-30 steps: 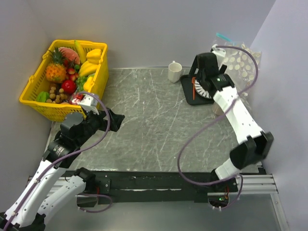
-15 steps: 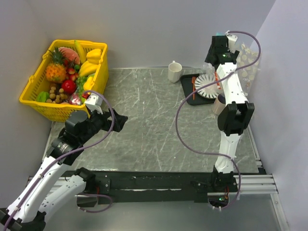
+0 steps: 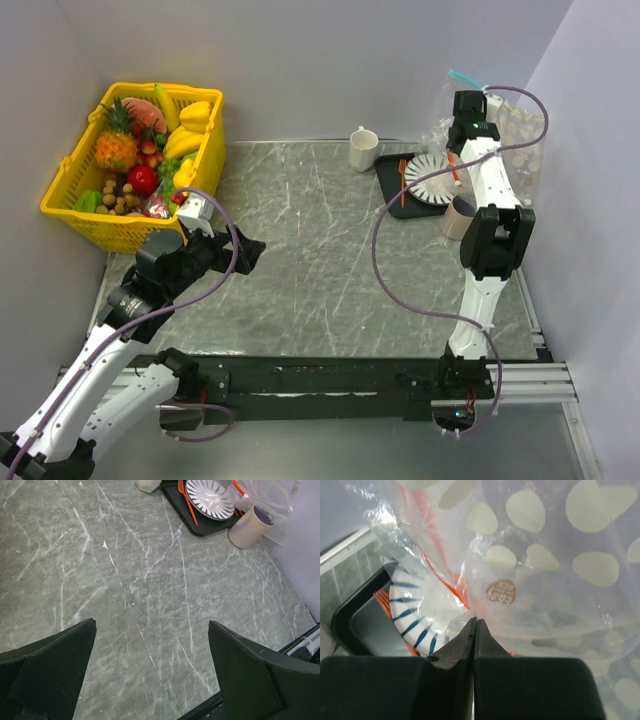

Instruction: Place the food in the zip-top bag and seal the zipper

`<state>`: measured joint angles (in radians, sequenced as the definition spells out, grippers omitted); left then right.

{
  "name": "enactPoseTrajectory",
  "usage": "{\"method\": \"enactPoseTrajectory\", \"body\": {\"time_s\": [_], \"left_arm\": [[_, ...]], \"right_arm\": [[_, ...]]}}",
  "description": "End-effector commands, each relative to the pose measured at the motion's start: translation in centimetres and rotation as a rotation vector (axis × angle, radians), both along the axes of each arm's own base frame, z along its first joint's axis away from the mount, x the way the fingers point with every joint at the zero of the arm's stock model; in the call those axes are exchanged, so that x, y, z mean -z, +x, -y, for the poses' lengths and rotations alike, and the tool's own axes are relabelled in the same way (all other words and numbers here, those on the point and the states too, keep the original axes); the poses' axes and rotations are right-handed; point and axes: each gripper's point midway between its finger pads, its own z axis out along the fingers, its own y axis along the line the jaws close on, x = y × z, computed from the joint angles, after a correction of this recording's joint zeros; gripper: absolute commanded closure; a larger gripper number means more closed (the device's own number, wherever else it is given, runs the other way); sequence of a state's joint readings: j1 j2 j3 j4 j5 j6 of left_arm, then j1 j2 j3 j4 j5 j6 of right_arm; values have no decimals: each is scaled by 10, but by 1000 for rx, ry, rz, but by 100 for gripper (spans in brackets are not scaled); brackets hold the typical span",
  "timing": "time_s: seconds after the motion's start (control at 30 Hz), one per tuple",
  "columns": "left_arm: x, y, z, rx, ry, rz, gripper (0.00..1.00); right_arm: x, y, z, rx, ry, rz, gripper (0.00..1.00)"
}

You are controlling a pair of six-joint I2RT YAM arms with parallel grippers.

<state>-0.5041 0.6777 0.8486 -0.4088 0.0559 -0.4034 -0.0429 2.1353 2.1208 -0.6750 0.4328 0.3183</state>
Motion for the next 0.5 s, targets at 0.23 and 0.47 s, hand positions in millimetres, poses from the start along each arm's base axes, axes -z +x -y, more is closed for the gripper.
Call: {"method": "enactPoseTrajectory", "body": {"time_s": [0.23,0.47], "left_arm": [[-18,-1,0,1,-39,46,1],[-17,-2,2,10,-40,45,1]], "right_arm": [[-198,-93,-83,-213,40,420,100],[-195,-107,-75,-177,-23,374,9]]}}
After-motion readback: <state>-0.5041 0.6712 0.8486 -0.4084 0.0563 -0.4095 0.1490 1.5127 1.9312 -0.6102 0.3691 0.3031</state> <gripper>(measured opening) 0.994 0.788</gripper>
